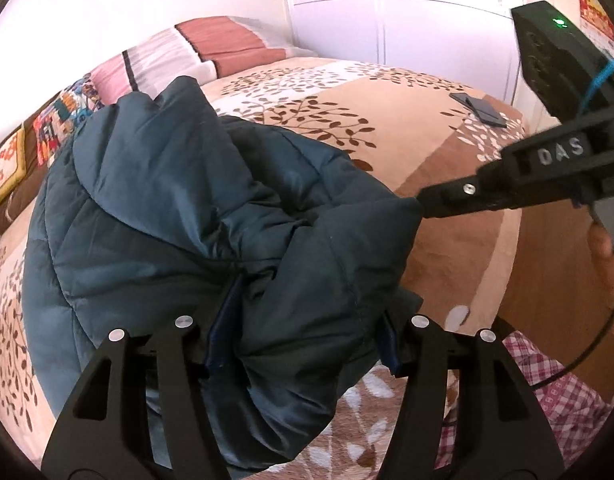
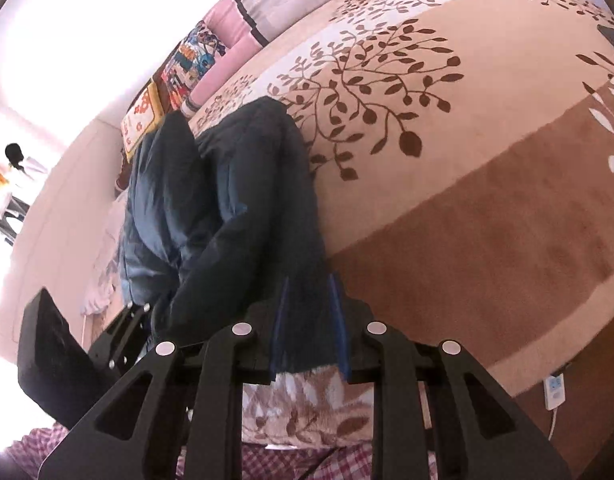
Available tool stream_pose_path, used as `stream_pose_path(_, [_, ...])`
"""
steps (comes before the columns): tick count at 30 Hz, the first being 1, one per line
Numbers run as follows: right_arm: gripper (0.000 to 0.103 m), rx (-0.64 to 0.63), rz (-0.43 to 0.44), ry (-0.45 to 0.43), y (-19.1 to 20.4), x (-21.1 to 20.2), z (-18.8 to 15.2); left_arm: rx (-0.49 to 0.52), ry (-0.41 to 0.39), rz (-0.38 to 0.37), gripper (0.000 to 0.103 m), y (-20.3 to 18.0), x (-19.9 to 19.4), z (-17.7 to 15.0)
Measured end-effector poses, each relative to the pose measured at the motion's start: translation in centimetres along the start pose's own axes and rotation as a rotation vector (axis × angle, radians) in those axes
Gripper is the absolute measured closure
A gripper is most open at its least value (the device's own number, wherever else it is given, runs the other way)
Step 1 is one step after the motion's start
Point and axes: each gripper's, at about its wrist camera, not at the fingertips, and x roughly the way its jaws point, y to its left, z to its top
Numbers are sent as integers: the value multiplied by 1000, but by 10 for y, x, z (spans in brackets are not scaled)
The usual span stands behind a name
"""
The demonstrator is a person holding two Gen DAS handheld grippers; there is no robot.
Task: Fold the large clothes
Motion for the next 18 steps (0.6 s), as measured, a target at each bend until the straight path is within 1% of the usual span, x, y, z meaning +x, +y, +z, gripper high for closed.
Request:
stream_pose_path(3, [79, 2, -17, -3, 0, -5, -3, -11, 1, 3, 45, 3, 2, 3])
stream_pose_path(8, [79, 6, -19, -18, 2, -21, -6, -22, 3, 5, 45, 4, 3, 4])
stream_pose_path(18, [79, -15, -37, -12, 8, -20, -3, -37, 5, -5, 45, 4, 3, 4])
